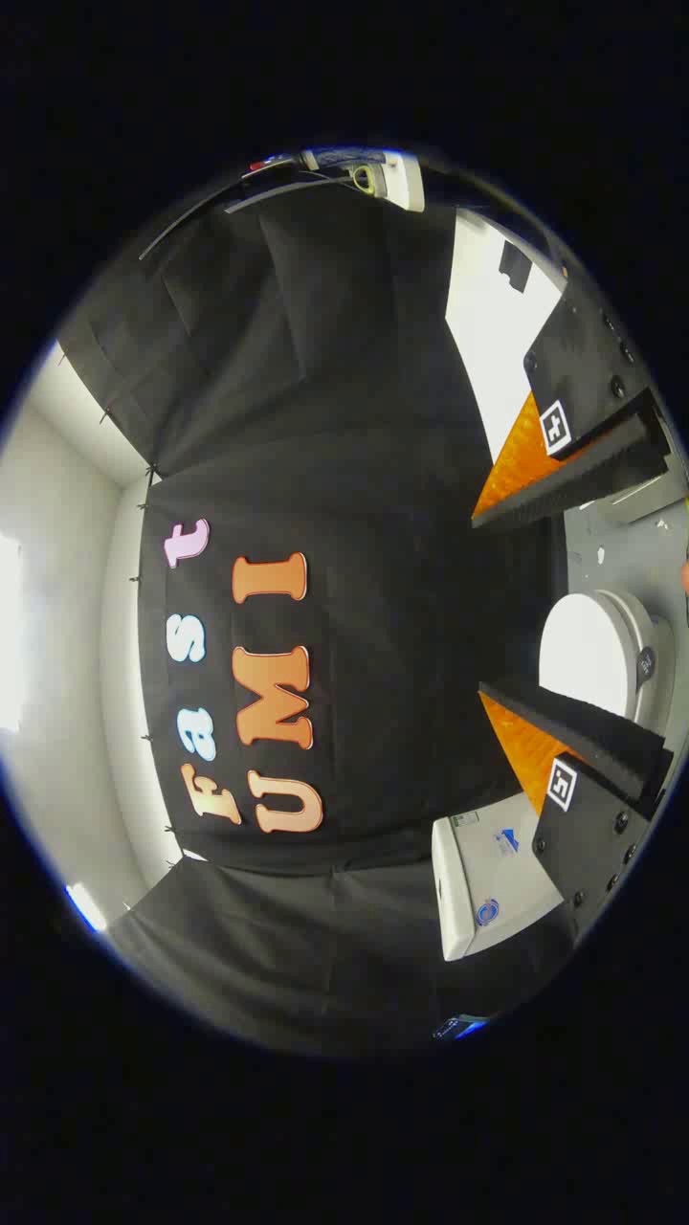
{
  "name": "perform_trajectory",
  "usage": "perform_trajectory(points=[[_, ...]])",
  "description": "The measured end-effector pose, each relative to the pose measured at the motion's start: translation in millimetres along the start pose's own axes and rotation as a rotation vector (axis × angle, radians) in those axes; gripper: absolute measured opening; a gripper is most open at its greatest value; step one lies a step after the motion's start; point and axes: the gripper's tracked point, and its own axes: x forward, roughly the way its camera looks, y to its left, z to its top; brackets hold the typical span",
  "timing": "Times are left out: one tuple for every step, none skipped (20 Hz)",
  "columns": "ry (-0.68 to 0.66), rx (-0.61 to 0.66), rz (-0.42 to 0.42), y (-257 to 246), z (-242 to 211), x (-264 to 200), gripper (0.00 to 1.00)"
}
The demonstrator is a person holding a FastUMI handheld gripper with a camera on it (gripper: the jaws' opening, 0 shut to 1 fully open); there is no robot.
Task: Open the toilet lid.
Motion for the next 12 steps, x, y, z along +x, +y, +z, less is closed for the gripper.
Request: perform_trajectory(points=[[0.001, 0.0, 0.004, 2.0, -0.9, -0.2, 0.99], [0.002, -0.002, 0.006, 2.1, -1.0, -1.6, 0.99], [0.003, -0.008, 0.006, 2.4, -1.7, -0.9, 0.99], [0.003, -0.018, 0.003, 2.7, -0.8, -0.9, 0.99], [0.005, -0.025, 0.007, 4.0, -1.1, -0.4, 0.99], [0.007, -0.024, 0.01, 6.0, -1.7, -1.4, 0.99], [0.01, -0.021, 0.013, 5.6, -2.5, -1.0, 0.99], [0.014, -0.02, 0.011, 5.5, -3.0, -1.2, 0.99], [0.017, -0.018, 0.008, 4.2, -3.2, -0.8, 0.99], [0.019, -0.016, 0.005, 3.1, -2.6, -1.4, 0.99], [0.019, -0.015, 0.003, 2.3, -2.0, -1.6, 0.99], [0.02, -0.016, -0.002, 1.9, -2.1, -2.0, 0.99]])
